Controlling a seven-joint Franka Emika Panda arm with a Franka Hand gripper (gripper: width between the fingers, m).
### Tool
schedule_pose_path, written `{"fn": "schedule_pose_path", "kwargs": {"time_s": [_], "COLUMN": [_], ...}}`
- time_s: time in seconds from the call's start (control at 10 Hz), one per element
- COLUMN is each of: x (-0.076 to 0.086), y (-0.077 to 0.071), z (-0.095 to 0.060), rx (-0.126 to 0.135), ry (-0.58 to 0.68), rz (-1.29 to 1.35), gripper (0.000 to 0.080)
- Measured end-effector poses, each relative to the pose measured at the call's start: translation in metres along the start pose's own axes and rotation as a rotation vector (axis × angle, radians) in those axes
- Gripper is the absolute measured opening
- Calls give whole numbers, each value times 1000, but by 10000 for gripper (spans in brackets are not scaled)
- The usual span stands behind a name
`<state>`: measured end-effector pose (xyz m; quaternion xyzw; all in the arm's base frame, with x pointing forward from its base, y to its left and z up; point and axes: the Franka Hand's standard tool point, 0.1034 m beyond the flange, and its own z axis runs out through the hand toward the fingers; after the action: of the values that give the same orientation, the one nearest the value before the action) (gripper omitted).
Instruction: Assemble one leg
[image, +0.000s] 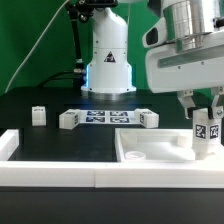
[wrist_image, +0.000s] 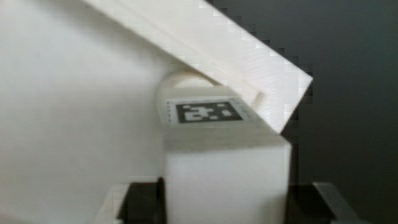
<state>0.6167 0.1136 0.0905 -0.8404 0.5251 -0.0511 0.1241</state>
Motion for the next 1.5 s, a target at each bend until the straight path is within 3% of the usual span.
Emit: {"fn": "schedule_pose_path", "kwargs": {"time_s": [0.2,0.5,0.7,0.8,1.1,1.5], "x": [-4,-5,0,-3,-10,-7], "y": [-1,-1,-4,-8,-19,-16], "z": [1,1,3,3,8,13], "rx": [8,10,12,3,-26,-56], "ry": [-17,-22,-23,-29,-29,-47], "rz": [150,144,-7,-133,-595,-996], "gripper": [301,310,612,639,648,649]}}
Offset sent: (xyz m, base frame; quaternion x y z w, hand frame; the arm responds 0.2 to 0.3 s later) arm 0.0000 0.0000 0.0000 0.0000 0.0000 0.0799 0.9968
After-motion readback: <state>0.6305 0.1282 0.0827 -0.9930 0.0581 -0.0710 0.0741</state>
